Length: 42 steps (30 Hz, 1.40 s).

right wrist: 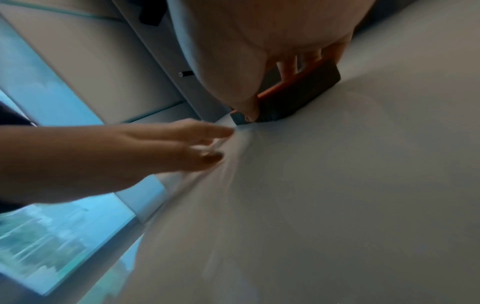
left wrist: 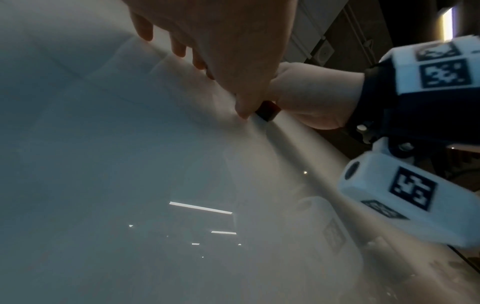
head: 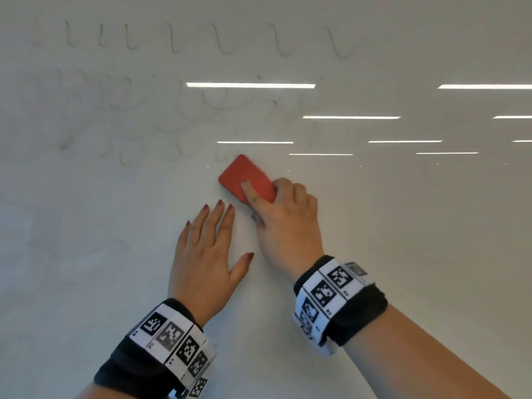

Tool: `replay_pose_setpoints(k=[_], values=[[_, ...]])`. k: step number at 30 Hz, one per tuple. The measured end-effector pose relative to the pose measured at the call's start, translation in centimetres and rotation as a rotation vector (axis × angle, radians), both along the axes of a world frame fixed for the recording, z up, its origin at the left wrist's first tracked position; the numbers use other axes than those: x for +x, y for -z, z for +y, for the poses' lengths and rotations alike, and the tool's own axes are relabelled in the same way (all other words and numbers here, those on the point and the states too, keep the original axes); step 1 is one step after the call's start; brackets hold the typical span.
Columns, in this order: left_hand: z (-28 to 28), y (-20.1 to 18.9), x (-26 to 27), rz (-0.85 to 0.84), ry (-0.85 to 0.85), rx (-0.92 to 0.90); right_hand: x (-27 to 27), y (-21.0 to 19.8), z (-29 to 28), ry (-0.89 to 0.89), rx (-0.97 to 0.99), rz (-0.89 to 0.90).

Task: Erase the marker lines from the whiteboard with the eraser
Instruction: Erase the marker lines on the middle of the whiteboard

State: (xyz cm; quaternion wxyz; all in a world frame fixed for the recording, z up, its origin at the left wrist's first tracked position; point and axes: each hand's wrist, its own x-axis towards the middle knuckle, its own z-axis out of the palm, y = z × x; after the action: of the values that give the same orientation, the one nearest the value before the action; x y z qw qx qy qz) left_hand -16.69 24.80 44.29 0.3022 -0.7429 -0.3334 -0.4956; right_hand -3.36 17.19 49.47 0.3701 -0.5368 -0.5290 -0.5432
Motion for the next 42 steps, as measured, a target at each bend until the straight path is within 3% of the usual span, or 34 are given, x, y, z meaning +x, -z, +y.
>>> replay_pose_setpoints(k=[5,11,16,20,25,29,36,42], values=[[0.2,0.1,0.0,-0.004,0.013,0.008,1.6,-0.3,-0.6,0.027,-0.029,-0.098],[0.3,0.1,-0.2,0.0,0.014,0.009,4.8,-5.1,-2.5,0.13,0.037,0.168],[0.4,-0.1,-0.4,0.013,0.019,0.02,3.4,-6.0,-1.9,0.189,0.027,0.225],[0.3,-0.2,-0.4,0.011,0.023,0.017,1.8,-6.0,-1.6,0.179,-0.024,0.169],[0.6,-0.2,-0.8,-0.015,0.065,0.004,-2.5,-3.8,0.3,0.116,-0.134,-0.023],[1.1,-1.4,-1.6,-0.033,0.058,0.01,-2.7,-3.8,0.9,0.1,-0.133,-0.101],[2.1,-5.2,-2.8,0.006,0.042,0.048,2.5,-9.6,-2.5,0.126,0.034,0.244],[2.0,-5.2,-2.7,0.012,0.036,0.078,1.1,-8.7,-1.3,0.147,0.033,0.239]])
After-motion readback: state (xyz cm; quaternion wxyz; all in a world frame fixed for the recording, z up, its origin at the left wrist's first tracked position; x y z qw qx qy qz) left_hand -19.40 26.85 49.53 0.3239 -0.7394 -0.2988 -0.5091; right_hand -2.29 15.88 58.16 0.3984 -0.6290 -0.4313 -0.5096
